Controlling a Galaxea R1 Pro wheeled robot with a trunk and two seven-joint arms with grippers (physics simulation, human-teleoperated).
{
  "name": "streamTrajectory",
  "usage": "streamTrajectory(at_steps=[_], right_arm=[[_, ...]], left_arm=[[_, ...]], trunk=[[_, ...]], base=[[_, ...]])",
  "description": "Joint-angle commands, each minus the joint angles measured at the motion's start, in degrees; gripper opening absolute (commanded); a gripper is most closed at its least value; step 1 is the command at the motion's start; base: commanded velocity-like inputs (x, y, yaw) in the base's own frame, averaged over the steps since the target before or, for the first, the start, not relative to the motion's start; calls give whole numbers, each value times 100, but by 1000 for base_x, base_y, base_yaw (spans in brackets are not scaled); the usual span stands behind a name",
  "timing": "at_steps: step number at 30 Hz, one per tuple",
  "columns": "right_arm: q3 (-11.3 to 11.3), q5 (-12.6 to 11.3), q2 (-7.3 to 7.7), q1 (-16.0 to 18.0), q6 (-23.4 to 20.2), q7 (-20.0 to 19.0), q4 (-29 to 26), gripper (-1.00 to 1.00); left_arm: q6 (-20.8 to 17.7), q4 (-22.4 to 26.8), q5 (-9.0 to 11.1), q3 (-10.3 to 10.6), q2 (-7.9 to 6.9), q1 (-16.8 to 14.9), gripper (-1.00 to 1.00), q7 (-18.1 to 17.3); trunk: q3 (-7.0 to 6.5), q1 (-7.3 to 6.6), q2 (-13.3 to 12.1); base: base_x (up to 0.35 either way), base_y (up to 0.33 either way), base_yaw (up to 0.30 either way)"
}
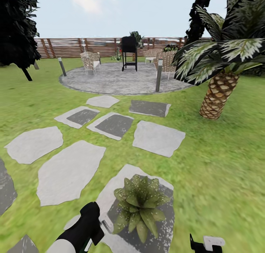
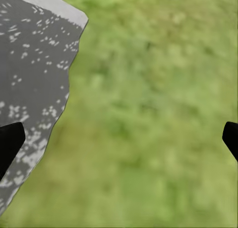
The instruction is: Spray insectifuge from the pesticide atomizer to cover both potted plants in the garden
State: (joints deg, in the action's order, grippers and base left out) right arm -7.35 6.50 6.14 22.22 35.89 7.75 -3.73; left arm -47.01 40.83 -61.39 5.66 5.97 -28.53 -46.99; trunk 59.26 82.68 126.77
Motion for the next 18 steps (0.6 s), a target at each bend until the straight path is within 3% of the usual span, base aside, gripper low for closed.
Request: streamTrajectory(at_steps=[1, 9, 18], right_arm=[[-38, 62, -1, 2, 15, 24, 3, 100], [-38, 62, -5, 2, 15, 24, 3, 100], [-38, 62, -1, 2, 15, 24, 3, 100]], left_arm=[[-10, 4, -53, 12, -5, -3, -100, -56], [-10, 4, -35, 17, 9, -3, -100, -56], [-8, 12, -31, 7, 17, -3, -100, -56]], trunk=[[5, -1, 2], [5, -1, 2], [5, -1, 2]], base=[[2, 0, 276], [0, 0, 255], [104, -168, 9]])
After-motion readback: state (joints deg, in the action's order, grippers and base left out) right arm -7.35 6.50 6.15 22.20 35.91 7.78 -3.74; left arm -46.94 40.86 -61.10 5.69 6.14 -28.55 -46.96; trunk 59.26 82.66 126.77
